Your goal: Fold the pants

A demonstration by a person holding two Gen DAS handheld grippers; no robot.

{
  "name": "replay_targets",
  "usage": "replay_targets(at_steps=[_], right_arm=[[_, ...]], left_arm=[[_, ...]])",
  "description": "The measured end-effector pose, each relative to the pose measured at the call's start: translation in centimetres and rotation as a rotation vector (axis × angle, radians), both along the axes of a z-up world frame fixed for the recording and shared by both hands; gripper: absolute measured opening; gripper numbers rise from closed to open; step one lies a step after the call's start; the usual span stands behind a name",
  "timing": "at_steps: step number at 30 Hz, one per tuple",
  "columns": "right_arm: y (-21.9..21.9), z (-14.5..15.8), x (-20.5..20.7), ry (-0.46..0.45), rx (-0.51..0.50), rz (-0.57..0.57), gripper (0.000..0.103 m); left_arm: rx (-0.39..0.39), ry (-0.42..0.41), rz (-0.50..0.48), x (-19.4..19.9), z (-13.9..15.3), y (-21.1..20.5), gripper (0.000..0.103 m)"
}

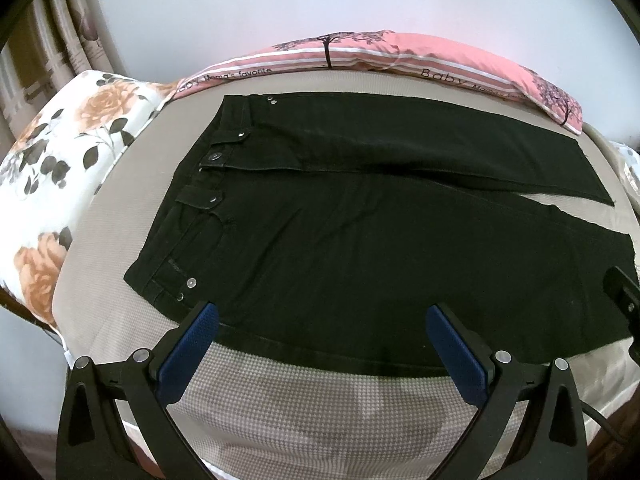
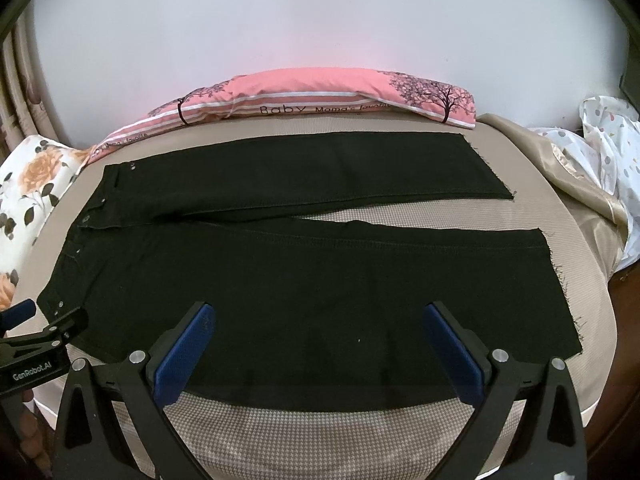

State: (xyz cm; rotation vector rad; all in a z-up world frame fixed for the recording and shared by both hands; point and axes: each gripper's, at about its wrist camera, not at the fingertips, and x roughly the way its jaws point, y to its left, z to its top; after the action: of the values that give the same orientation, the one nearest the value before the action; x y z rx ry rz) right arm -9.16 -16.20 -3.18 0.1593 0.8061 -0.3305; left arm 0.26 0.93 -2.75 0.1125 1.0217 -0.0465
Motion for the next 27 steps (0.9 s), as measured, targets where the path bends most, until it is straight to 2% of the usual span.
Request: replay_targets(at_steps=[27], right_arm=[[-0.05,-0.38,0.36,0.021,-0.031,-0.011,0.103]], left_arm=[[0.003,-0.002,-0.006,-0.03,-0.19,-0.16,0.103]])
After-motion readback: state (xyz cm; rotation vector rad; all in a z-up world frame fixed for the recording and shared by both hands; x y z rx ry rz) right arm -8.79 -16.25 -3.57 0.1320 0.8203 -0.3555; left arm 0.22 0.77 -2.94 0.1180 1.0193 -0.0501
